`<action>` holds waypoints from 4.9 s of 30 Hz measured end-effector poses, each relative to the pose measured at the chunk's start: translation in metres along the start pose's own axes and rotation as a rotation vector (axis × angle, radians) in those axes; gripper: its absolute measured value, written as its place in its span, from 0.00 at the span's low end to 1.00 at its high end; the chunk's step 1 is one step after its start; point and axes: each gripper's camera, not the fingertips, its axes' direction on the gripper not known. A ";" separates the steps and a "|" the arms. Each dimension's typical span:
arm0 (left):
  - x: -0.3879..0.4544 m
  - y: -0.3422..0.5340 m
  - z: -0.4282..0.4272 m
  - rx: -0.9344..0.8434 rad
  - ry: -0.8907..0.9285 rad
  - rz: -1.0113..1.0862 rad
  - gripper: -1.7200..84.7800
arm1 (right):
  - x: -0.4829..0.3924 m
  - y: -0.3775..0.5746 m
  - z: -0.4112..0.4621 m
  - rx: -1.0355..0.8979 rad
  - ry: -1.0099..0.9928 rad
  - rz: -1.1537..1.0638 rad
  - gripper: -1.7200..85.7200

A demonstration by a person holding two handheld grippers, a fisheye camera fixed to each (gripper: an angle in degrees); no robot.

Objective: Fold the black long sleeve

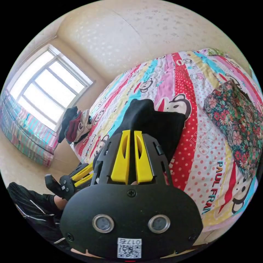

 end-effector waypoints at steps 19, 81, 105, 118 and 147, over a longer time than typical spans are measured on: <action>-0.035 0.003 0.008 0.015 0.114 -0.045 0.10 | -0.048 0.109 0.088 -0.106 0.340 -0.129 0.03; -0.155 0.114 0.226 0.163 0.713 -0.612 0.02 | -0.077 0.116 0.055 0.061 0.041 -0.190 0.02; -0.149 0.134 0.285 -0.036 0.951 -0.576 0.23 | 0.057 0.170 0.015 0.129 -0.301 -0.032 0.02; -0.146 0.097 0.304 -0.210 0.949 -0.900 0.19 | 0.033 0.163 -0.056 0.423 -0.396 -0.071 0.04; -0.124 0.035 0.299 -0.181 1.055 -0.973 0.12 | -0.244 0.104 -0.058 0.344 0.669 -0.753 0.36</action>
